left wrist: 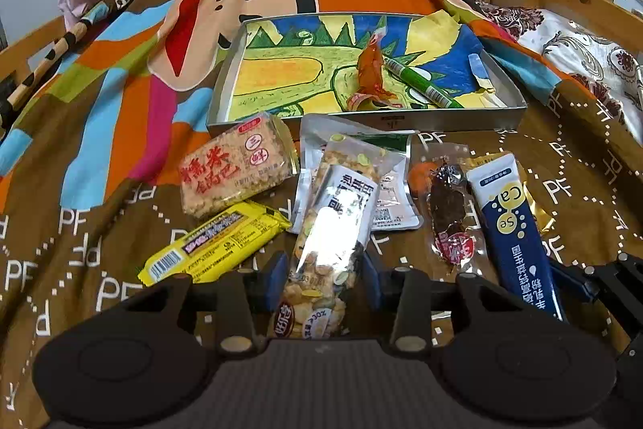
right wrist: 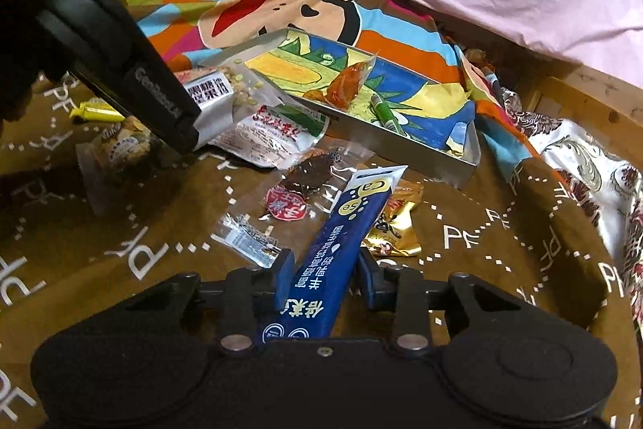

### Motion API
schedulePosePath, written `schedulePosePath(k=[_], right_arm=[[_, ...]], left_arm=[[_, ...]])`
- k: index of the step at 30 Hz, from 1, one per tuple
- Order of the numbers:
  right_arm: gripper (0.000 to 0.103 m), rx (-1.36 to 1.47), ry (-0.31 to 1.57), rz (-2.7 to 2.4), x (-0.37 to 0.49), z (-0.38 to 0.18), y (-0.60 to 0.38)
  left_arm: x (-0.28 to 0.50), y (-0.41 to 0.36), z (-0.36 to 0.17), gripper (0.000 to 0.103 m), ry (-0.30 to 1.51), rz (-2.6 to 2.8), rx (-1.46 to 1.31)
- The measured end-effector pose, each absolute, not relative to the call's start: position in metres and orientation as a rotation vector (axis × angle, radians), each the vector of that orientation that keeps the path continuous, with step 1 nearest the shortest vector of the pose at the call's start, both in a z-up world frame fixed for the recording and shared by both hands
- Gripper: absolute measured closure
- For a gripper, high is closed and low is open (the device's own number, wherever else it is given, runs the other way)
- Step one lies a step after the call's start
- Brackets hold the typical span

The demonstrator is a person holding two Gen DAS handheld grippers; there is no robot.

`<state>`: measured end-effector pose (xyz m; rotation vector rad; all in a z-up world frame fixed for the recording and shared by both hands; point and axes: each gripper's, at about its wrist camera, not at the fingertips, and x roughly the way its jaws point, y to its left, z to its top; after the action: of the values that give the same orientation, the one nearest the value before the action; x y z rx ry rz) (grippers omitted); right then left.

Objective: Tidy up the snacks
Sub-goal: 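Grasp the clear nut-mix pack with the left tool while the right tool grasps the blue tube, then lower the nut-mix pack into the tray with the left tool while the right tool places the tube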

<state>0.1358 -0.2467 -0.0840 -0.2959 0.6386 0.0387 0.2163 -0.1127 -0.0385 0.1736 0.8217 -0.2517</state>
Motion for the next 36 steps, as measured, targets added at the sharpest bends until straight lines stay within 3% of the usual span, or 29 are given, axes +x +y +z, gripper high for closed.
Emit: schedulePosePath(k=[6, 19, 36], right_arm=[[0.06, -0.226, 0.666, 0.05, 0.14, -0.086, -0.255], [0.077, -0.464, 0.574, 0.0, 0.128, -0.08, -0.24], [0.078, -0.494, 0.378, -0.129, 0.159, -0.048, -0.279]], left_arm=[[0.216, -0.112, -0.051, 0.062, 0.834, -0.255, 0.147], [0.198, -0.105, -0.031, 0.064, 0.824, -0.257, 0.032], [0.23, -0.143, 0.015, 0.064, 0.651, -0.236, -0.035]])
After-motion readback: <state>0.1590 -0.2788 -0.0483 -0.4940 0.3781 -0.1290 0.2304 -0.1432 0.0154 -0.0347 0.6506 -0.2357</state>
